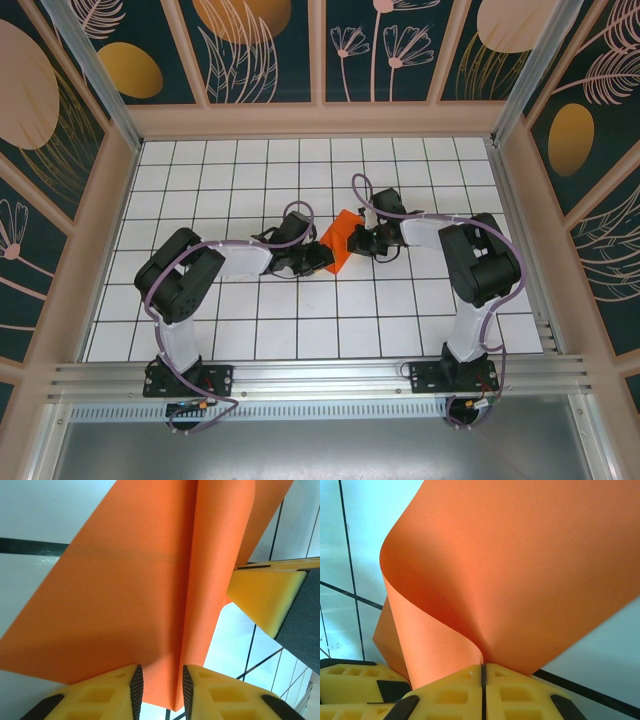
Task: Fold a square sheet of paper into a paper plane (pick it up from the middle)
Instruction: Fold the triangle a second time at the center of the table.
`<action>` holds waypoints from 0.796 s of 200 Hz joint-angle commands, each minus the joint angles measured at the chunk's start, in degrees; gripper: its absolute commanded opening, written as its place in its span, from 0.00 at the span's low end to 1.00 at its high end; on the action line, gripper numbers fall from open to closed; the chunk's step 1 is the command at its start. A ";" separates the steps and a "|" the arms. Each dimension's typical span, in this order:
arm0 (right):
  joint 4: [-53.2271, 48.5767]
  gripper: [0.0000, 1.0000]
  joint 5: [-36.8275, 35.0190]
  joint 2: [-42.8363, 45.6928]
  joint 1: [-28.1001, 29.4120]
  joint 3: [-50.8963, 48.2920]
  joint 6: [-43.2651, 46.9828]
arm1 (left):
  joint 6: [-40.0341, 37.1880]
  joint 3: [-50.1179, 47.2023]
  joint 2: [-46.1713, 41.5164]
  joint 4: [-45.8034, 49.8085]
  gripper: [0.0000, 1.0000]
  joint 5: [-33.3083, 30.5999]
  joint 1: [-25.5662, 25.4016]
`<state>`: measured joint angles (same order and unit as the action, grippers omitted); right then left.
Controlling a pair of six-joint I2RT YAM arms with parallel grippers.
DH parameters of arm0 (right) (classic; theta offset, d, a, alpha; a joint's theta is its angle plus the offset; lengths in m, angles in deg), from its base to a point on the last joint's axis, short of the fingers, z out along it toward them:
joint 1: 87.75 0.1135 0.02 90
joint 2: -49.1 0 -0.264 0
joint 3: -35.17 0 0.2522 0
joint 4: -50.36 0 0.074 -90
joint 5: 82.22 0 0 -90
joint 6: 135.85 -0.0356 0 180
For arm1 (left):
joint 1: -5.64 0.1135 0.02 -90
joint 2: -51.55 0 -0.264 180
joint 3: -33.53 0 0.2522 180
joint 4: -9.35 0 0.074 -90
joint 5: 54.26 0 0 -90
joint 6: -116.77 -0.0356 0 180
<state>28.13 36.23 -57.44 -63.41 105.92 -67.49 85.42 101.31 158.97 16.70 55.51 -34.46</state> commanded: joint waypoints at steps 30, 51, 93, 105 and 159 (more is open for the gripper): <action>-2.03 0.10 -0.84 1.38 0.91 2.03 1.50 | -2.18 1.36 2.78 8.23 0.27 -4.90 -0.01; -2.66 0.10 -2.28 1.27 0.89 2.63 2.02 | -2.42 3.05 3.14 9.48 0.27 -5.35 -0.15; -3.40 0.10 -4.18 0.07 0.84 3.47 2.58 | -2.49 3.02 3.24 9.88 0.28 -5.35 -0.29; -3.42 0.10 -4.12 -0.16 0.83 3.42 2.58 | -2.49 3.02 3.19 9.84 0.28 -5.18 -0.25; -3.30 0.10 -3.57 -0.74 0.89 3.41 2.73 | -2.57 3.20 2.91 9.32 0.28 -4.66 -0.33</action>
<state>25.66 33.27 -57.44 -62.89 107.84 -65.79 84.09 104.45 159.93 21.85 53.65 -34.83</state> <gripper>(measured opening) 0.103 0.279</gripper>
